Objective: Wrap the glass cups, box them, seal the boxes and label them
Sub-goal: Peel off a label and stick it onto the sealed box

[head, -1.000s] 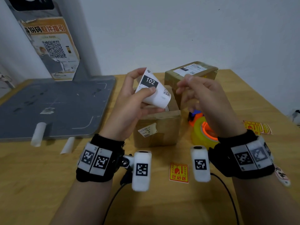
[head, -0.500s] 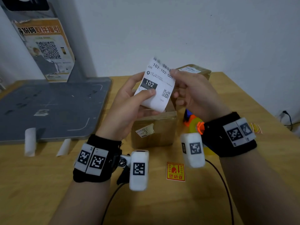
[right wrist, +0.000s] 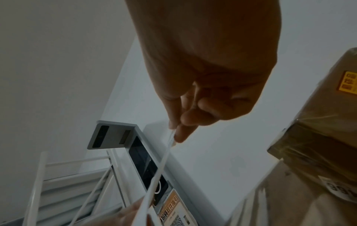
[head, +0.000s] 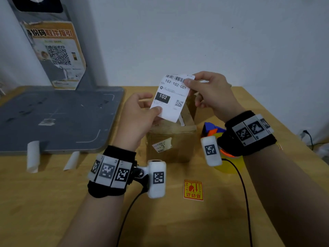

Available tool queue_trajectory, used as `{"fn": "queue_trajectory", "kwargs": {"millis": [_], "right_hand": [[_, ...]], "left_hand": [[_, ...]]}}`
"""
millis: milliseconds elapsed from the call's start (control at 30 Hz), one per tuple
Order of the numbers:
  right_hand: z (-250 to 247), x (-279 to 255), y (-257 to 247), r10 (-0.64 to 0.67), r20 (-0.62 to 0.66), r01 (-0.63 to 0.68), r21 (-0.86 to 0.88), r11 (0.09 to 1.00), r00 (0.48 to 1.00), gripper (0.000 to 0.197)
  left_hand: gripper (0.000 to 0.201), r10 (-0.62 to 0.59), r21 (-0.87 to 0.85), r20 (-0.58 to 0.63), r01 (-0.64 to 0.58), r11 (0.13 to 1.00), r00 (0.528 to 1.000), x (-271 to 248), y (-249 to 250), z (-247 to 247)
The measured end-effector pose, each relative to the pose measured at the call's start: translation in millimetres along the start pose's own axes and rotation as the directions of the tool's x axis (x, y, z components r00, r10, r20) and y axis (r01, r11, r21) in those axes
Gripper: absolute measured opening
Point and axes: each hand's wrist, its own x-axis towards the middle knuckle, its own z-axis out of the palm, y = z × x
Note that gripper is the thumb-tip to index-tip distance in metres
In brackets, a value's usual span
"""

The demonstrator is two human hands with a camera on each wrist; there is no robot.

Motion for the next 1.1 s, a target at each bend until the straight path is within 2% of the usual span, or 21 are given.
{"fn": "queue_trajectory", "kwargs": {"millis": [67, 200, 267, 367, 433, 500, 533, 567, 633, 700, 800, 933, 1033, 1100], "right_hand": [[-0.7, 8.6, 8.9, 0.054, 0.049, -0.052, -0.043, 0.998, 0.997, 0.017], [2.6, 27.6, 23.9, 0.193, 0.195, -0.172, -0.121, 0.978, 0.962, 0.013], [5.9, 36.0, 28.2, 0.265, 0.244, -0.234, -0.151, 0.961, 0.933, 0.013], [9.6, 47.3, 34.8, 0.327, 0.249, -0.279, -0.211, 0.937, 0.911, 0.013], [10.0, 52.8, 39.1, 0.352, 0.25, -0.29, -0.253, 0.923, 0.902, 0.012], [9.8, 56.0, 42.0, 0.366, 0.269, -0.292, -0.279, 0.915, 0.891, 0.012], [9.8, 56.7, 42.5, 0.369, 0.278, -0.29, -0.287, 0.913, 0.887, 0.013], [9.9, 57.3, 42.7, 0.367, 0.283, -0.285, -0.291, 0.913, 0.886, 0.014], [10.6, 57.9, 41.5, 0.353, 0.288, -0.268, -0.295, 0.917, 0.89, 0.014], [10.2, 56.7, 40.4, 0.31, 0.298, -0.229, -0.278, 0.933, 0.903, 0.012], [9.0, 52.1, 39.1, 0.167, 0.326, -0.099, -0.214, 0.972, 0.93, 0.01], [7.7, 50.5, 34.5, -0.031, 0.25, 0.031, 0.003, 1.0, 0.968, 0.008], [4.8, 53.3, 29.1, -0.023, 0.253, -0.009, 0.126, 0.992, 0.967, 0.013], [4.4, 53.9, 27.6, 0.03, 0.31, -0.069, 0.118, 0.991, 0.95, 0.012]], "left_hand": [[0.034, 0.005, 0.059, -0.005, -0.005, 0.998, 1.0, -0.3, -0.2, -0.7], [0.038, -0.053, 0.14, 0.075, 0.042, 0.989, 0.996, -2.5, -0.2, 0.2], [0.039, -0.12, 0.075, 0.109, 0.112, 0.991, 0.987, -3.8, 1.3, 1.8], [0.035, -0.236, -0.059, 0.179, 0.25, 0.967, 0.955, -7.2, 8.3, 0.5], [0.032, -0.288, -0.048, 0.209, 0.304, 0.951, 0.934, -9.1, 12.9, -3.2], [0.022, -0.275, 0.072, 0.187, 0.267, 0.961, 0.943, -9.9, 14.8, -5.9], [0.015, -0.218, 0.157, 0.148, 0.195, 0.968, 0.965, -8.9, 12.9, -6.6], [0.009, -0.132, 0.236, 0.104, 0.104, 0.966, 0.986, -7.5, 10.4, -7.0], [0.011, 0.04, 0.357, 0.054, -0.056, 0.933, 0.998, -2.3, 3.4, -7.5], [0.012, 0.105, 0.442, 0.048, -0.116, 0.89, 0.993, 1.6, -3.4, -7.2], [0.012, 0.075, 0.479, 0.055, -0.092, 0.873, 0.996, 7.3, -14.6, -7.9], [0.031, 0.021, 0.48, 0.058, -0.046, 0.876, 0.998, 11.1, -20.7, -8.0], [0.036, 0.03, 0.454, 0.035, -0.043, 0.89, 0.999, 9.6, -19.3, -6.7], [0.034, 0.018, 0.4, 0.029, -0.028, 0.916, 0.999, 8.6, -17.7, -5.6]]}}
